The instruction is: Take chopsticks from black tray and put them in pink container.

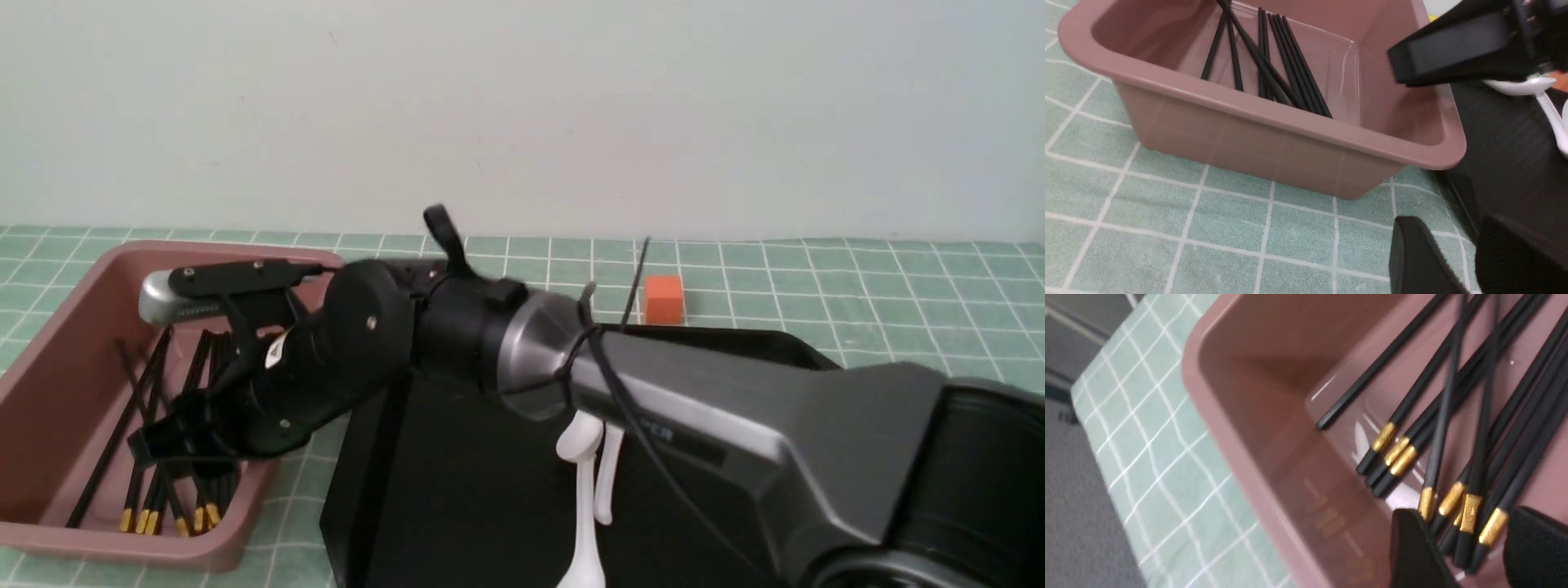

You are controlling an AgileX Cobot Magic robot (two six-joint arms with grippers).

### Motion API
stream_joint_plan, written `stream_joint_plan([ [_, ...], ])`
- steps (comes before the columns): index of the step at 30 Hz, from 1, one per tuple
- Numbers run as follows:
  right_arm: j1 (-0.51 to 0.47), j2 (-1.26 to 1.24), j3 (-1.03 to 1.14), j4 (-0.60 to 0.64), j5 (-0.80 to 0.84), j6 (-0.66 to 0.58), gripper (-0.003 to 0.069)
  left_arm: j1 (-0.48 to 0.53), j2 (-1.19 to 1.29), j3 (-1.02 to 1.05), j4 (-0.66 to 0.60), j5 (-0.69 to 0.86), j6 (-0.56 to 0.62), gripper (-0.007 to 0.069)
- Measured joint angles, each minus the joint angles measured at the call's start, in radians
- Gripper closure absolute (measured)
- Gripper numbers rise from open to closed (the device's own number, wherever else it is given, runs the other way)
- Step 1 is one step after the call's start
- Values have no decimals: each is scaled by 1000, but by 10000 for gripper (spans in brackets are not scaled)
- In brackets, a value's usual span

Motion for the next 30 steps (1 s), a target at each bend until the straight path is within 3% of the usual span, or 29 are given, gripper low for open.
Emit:
stream_joint_plan([
  [4,-19,-97,0,-50,151,-4,377,0,0,0,0,0,0,385],
  [10,-60,-323,-2,-137,542,-39,536,0,0,0,0,0,0,385],
  [12,-62,-402,4,-176,588,-46,578,0,0,0,0,0,0,385],
  [16,-63,-565,52,-258,610,-33,655,0,0,0,0,0,0,385],
  [20,-65,-741,151,-342,617,-11,673,0,0,0,0,0,0,385],
  [27,-65,-1209,503,-424,618,-3,671,0,0,0,0,0,0,385],
  [30,-65,-1450,754,-432,491,-3,669,0,0,0,0,0,0,385],
])
